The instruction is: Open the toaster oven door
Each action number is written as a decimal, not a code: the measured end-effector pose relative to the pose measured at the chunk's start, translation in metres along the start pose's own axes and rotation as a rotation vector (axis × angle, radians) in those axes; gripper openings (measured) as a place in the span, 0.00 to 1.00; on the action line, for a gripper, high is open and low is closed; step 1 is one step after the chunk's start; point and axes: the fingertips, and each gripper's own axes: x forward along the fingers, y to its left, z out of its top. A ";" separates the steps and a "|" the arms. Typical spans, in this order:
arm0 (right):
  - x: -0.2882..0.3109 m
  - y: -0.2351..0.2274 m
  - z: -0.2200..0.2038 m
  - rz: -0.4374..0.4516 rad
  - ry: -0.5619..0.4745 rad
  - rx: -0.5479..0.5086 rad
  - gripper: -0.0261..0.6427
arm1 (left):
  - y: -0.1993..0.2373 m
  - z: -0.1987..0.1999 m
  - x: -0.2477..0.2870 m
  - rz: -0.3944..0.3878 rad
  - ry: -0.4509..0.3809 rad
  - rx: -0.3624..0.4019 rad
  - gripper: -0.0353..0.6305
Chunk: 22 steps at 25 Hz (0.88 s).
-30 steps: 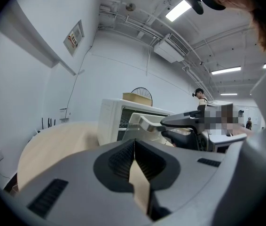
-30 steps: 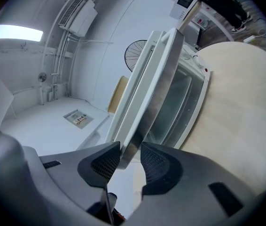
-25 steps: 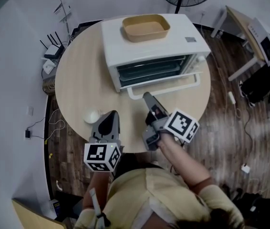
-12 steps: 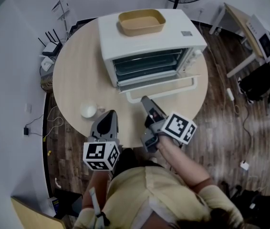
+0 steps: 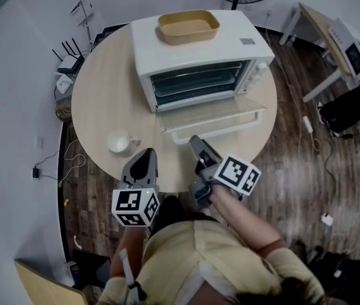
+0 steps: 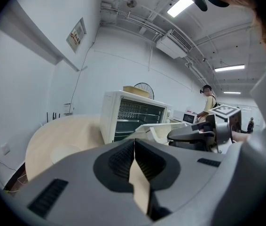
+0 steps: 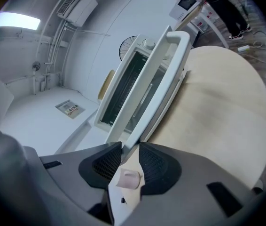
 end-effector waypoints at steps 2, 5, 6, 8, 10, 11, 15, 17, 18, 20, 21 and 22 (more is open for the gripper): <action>-0.002 -0.005 -0.005 -0.012 0.007 0.002 0.21 | 0.000 -0.003 -0.002 0.001 0.006 -0.002 0.06; -0.003 -0.009 -0.014 -0.002 0.011 0.045 0.21 | -0.001 -0.008 -0.004 0.000 0.014 -0.002 0.06; -0.003 -0.011 -0.018 0.002 0.012 0.059 0.20 | -0.001 -0.009 -0.005 0.000 0.017 -0.002 0.06; -0.004 -0.016 -0.023 -0.012 0.017 0.063 0.20 | -0.001 -0.012 -0.007 0.000 0.022 -0.003 0.06; -0.005 -0.022 -0.027 -0.030 0.023 0.055 0.20 | -0.001 -0.015 -0.008 -0.002 0.027 -0.003 0.06; -0.006 -0.025 -0.029 -0.042 0.028 0.048 0.20 | -0.001 -0.017 -0.009 -0.004 0.031 -0.004 0.06; -0.008 -0.040 -0.038 -0.088 0.046 0.043 0.20 | -0.004 -0.023 -0.010 -0.011 0.044 -0.005 0.06; -0.007 -0.046 -0.044 -0.091 0.051 0.069 0.19 | -0.004 -0.026 -0.011 -0.013 0.050 -0.006 0.06; -0.008 -0.049 -0.046 -0.098 0.053 0.073 0.19 | -0.004 -0.027 -0.012 -0.013 0.052 -0.007 0.06; -0.007 -0.054 -0.049 -0.114 0.058 0.072 0.19 | -0.004 -0.029 -0.013 -0.013 0.056 -0.009 0.06; -0.007 -0.057 -0.050 -0.119 0.059 0.073 0.19 | -0.004 -0.031 -0.013 -0.013 0.058 -0.011 0.06; -0.007 -0.059 -0.052 -0.123 0.061 0.074 0.19 | -0.004 -0.032 -0.013 -0.014 0.062 -0.012 0.06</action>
